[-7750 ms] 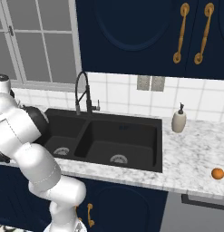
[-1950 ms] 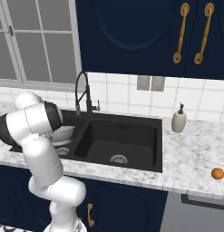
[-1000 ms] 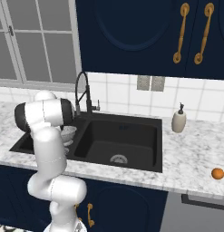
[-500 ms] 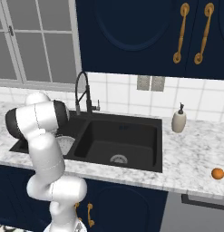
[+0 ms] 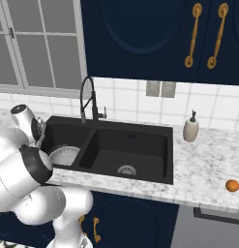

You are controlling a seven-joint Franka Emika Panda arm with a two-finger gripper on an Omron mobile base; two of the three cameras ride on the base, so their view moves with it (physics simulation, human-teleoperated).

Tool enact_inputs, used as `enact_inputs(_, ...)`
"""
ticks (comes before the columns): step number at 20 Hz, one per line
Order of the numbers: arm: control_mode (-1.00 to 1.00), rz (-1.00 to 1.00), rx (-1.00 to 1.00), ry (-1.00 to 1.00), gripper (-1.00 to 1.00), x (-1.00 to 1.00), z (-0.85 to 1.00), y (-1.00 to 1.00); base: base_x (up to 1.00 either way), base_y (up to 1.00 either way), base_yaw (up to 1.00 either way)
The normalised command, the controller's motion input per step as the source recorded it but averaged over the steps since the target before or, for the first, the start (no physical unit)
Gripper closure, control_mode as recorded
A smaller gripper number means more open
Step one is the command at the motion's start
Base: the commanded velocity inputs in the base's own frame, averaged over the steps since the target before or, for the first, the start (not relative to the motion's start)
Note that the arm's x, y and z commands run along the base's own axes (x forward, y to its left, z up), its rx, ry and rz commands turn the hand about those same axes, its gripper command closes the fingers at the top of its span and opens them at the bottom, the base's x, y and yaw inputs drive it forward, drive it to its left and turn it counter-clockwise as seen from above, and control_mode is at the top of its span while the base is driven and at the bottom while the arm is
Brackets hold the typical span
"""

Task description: Put the colander in the sink, put the banana, tangerine in the colander, and turn on the sink faucet and pour water over the colander.

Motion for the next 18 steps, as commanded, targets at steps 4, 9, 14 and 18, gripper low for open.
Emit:
enact_inputs(4, -1.0, 0.47, 0.0, 0.19, -1.0, -0.56, 0.76, 0.85, 0.0, 0.0, 0.0)
enact_inputs(9, -1.0, 0.7, -0.03, 0.2, -1.0, -0.24, 0.26, 0.98, 0.0, 0.0, 0.0)
enact_inputs(14, -1.0, 0.75, -0.03, 0.16, -1.0, -0.24, 0.0, 0.99, 0.0, 0.0, 0.0)
enact_inputs(18, -1.0, 0.56, -0.13, -0.02, -1.0, -0.22, -0.11, 1.0, 0.0, 0.0, 0.0)
